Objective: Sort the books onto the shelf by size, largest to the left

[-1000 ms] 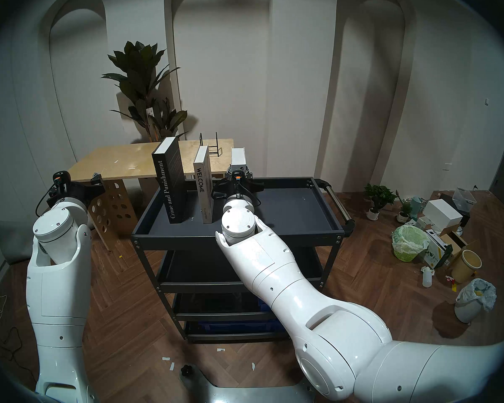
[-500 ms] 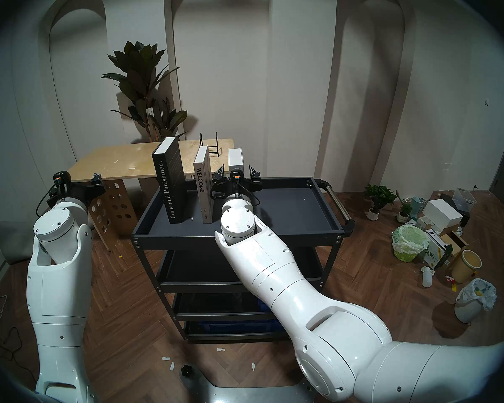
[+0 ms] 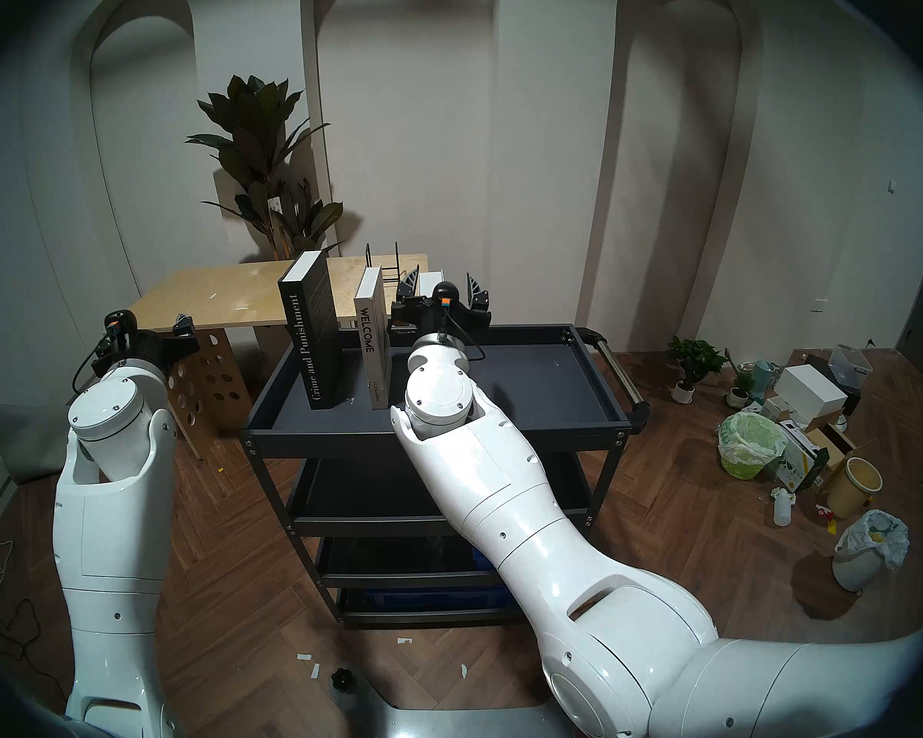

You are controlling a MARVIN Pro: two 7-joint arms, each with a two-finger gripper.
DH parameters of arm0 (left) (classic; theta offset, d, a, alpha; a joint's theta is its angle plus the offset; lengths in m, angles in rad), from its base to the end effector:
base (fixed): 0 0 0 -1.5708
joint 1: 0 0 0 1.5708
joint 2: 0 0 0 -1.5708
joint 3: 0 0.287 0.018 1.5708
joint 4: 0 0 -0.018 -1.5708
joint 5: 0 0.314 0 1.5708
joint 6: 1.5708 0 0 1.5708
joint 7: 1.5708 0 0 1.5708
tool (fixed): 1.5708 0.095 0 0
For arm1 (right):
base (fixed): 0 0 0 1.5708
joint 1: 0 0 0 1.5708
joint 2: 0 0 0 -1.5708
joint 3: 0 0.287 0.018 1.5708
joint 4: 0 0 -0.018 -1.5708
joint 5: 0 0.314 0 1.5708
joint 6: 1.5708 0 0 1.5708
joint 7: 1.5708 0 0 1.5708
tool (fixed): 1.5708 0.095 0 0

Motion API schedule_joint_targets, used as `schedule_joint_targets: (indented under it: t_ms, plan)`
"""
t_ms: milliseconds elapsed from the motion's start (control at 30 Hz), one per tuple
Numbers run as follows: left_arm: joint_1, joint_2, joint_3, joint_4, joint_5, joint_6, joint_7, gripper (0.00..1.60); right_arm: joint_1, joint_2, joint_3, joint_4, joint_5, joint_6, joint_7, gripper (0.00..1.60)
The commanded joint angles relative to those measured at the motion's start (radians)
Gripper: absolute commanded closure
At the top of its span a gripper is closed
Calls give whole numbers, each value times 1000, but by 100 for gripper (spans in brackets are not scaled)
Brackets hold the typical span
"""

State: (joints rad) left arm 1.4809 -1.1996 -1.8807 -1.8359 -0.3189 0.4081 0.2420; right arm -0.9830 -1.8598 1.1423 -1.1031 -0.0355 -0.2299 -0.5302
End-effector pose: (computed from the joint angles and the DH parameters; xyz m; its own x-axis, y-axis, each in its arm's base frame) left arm 0.4094 0.2151 -0.1380 -0.0302 -0.0435 0.9986 0.4431 -0.8961 -0.0256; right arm 0.5251 0.2381 -0.1447 -0.3705 -0.1530 0.9161 0.0160 -0.9872 -0.1584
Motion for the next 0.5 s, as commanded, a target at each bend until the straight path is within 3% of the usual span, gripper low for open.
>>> schedule_joint_targets:
  t_ms: [0,233,467]
  plan:
    - [-10,11,25,-33,28,-39,0,0,37,72,63,-109,-11,-27,-22,0]
    - [-4,15,58,-55,41,-51,-9,0,-18,180,170,-202,-15,28,-20,0]
    - [14,22,82,-82,54,-56,-23,0,-77,263,261,-229,-7,120,24,0]
